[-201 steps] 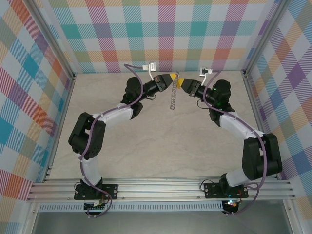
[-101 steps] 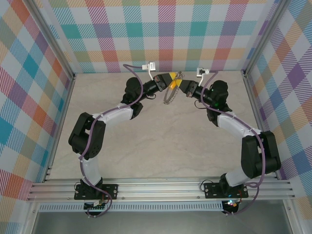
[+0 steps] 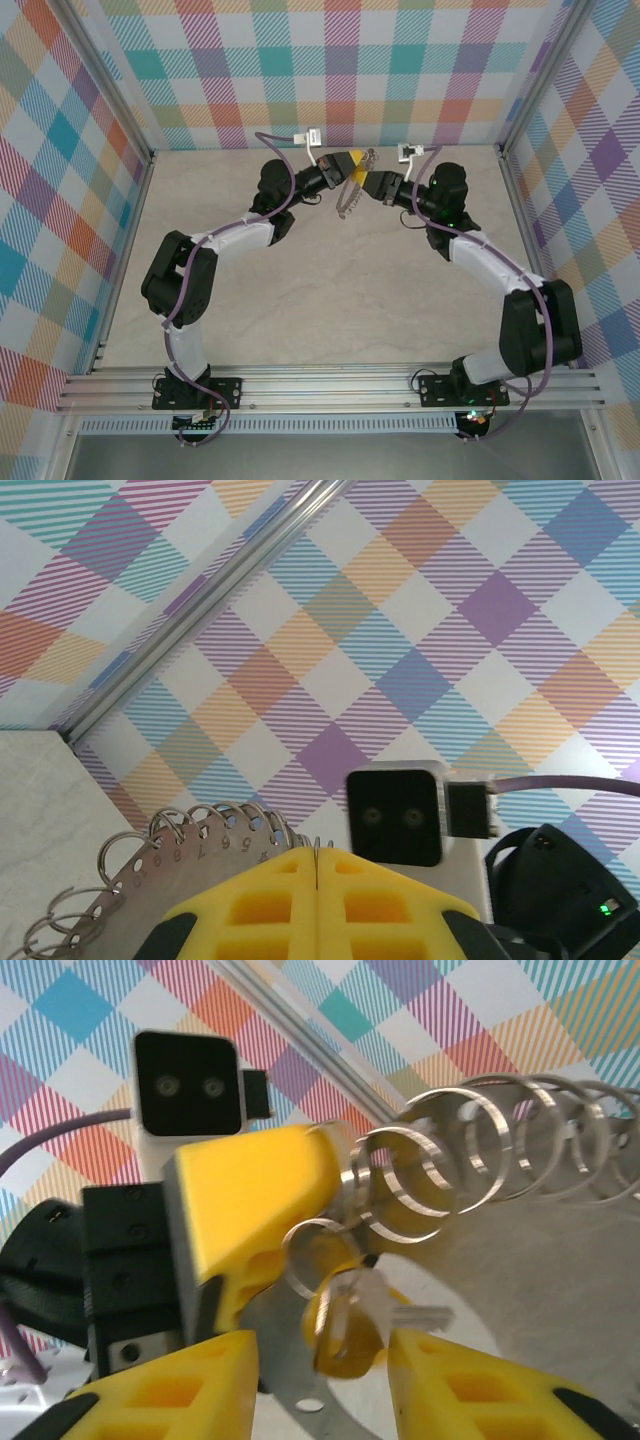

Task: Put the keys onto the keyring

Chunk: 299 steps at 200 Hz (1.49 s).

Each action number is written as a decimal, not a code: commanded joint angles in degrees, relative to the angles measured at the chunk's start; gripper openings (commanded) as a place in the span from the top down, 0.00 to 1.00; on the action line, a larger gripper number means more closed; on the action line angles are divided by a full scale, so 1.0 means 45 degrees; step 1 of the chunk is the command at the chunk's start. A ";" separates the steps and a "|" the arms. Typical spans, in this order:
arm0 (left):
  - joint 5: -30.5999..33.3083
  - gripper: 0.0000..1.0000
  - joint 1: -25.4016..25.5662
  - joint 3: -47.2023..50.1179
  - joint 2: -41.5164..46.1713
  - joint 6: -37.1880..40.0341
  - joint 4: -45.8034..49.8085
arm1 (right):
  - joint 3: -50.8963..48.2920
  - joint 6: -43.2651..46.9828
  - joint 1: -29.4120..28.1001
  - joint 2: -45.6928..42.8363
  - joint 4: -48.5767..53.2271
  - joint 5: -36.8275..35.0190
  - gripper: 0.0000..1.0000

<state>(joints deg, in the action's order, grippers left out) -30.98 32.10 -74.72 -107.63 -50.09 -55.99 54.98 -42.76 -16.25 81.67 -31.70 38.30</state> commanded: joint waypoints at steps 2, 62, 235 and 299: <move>-0.0212 1.00 0.0090 -0.0053 0.0217 0.0234 -0.0849 | -0.0343 0.0756 0.0650 -0.1571 0.1274 0.0130 0.59; -0.0459 1.00 0.0094 -0.0067 0.0215 0.0193 -0.0996 | 0.0109 0.0510 0.1111 -0.2380 0.1405 -0.0804 0.61; -0.0461 1.00 0.0133 -0.0159 -0.0001 0.0173 -0.1079 | 0.0828 -0.1280 0.0493 0.0171 -0.1812 -0.0110 0.71; -0.0478 1.00 0.0191 -0.0206 -0.0033 0.0175 -0.1093 | 0.0878 -0.1430 0.0425 0.0482 -0.2027 -0.0075 0.74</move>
<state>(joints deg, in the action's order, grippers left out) -32.49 32.29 -74.72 -107.66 -49.93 -56.12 57.67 -48.88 -13.91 82.85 -37.67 37.10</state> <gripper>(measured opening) 0.049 0.265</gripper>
